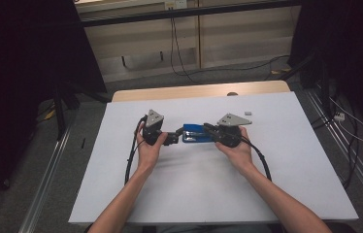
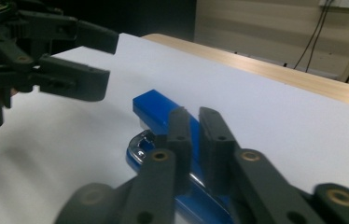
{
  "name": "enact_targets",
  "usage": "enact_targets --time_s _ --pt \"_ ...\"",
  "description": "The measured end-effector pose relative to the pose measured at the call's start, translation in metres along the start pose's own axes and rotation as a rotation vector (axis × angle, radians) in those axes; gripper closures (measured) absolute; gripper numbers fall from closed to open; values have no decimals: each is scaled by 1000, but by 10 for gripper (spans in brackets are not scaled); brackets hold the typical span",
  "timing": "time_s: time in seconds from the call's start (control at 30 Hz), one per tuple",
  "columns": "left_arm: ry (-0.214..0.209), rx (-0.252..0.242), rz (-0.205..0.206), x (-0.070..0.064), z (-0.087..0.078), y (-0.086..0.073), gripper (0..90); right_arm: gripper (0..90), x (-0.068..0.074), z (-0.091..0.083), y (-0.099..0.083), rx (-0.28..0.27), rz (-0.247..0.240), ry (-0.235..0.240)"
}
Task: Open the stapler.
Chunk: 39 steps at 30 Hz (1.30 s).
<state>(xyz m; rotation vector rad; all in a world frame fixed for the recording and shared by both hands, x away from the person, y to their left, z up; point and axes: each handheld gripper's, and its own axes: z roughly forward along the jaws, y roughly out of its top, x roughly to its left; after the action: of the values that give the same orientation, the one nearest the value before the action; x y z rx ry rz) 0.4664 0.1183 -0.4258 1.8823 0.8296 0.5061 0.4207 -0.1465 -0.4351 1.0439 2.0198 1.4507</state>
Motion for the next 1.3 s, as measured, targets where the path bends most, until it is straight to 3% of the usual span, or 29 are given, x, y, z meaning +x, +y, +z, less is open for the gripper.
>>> enact_targets --time_s 0.2,0.3,0.37,0.43,0.57,0.77,1.1,1.3 --pt "23 34 -2 0 4 -3 65 900 2 2 -2 26 8 40" --pt "-1 30 -33 2 4 -4 89 900 2 5 -4 58 -11 45" --pt "-2 31 -23 4 2 -3 103 900 2 6 -5 70 -4 48" --pt "-9 17 -38 4 1 -3 201 900 2 8 -6 77 -8 55" --pt "-10 14 -51 5 -1 -1 256 900 3 11 -7 90 -18 60" --pt "-14 38 -19 3 -2 -2 500 900 4 12 -8 106 -23 71" --pt "-33 87 -38 -3 4 -5 854 900 5 15 -9 139 -38 69" --pt "-48 128 -36 -3 9 -10 900 900 6 18 -10 174 -48 77"
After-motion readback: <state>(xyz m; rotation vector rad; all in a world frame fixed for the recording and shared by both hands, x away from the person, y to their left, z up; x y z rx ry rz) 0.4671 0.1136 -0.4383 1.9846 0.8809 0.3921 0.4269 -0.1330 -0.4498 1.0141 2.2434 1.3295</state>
